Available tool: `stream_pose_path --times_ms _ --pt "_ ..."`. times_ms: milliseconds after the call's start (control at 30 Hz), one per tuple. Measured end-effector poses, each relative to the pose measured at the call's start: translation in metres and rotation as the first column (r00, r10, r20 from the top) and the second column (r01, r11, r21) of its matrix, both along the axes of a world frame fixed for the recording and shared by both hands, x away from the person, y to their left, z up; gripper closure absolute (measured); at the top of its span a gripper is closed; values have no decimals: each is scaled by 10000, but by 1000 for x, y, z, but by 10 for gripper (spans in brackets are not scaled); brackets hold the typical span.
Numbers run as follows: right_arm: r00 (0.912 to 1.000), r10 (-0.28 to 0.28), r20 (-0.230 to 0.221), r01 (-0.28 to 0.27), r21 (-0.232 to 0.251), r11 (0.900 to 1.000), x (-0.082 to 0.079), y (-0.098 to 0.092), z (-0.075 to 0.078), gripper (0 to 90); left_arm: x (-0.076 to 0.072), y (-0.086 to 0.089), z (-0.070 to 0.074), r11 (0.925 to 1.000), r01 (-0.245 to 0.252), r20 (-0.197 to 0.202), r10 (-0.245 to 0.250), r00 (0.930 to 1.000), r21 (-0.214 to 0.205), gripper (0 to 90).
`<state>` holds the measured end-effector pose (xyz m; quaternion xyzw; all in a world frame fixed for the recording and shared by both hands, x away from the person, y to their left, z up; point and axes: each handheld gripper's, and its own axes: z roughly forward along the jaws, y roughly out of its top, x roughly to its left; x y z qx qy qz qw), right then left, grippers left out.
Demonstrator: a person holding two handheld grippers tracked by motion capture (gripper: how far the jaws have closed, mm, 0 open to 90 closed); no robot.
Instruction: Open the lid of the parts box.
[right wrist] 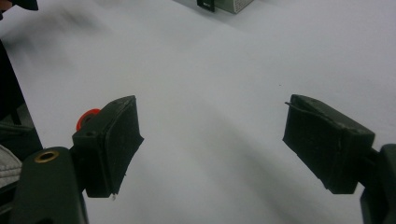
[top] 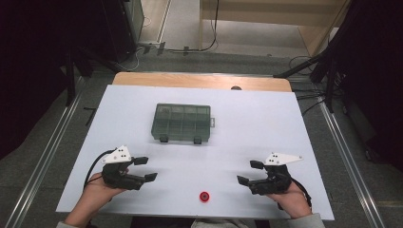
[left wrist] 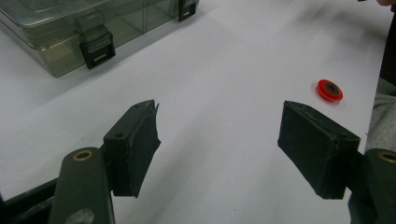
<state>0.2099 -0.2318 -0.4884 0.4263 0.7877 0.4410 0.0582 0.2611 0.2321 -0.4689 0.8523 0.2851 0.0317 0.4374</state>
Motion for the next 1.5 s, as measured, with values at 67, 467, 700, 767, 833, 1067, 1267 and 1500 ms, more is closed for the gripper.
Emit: stream_pose_path --times_ms 67,467,700,767,833,1067,1267,1500 --pt "10000 -5 -1 5 7 10000 0 0 0 213 1 1 0 10000 -18 8 18 10000 -54 281" --pt "9999 95 47 -96 40 9999 0 1 0 224 2 3 -1 10000 -74 -34 74 10000 -6 281" --pt "10000 56 23 -56 59 10000 1 1 0 223 2 3 -1 10000 -28 -57 28 10000 -11 281" --pt "10000 3 24 -3 58 10000 1 0 0 216 2 3 -1 10000 -13 -75 13 10000 -17 281" --pt "9996 -179 -209 183 173 9997 2 0 -1 214 2 3 -1 10000 -2 -99 1 10000 -59 281" --pt "9998 -155 -112 156 79 9998 2 0 0 214 2 3 -1 10000 -31 -137 30 9999 -63 281" --pt "9998 -129 -145 132 147 9998 2 0 -1 207 2 3 -1 10000 -24 -142 23 9999 -51 281" --pt "9999 -69 -142 70 90 9999 2 1 -1 211 2 4 -1 9999 -35 -143 34 9999 -107 281"
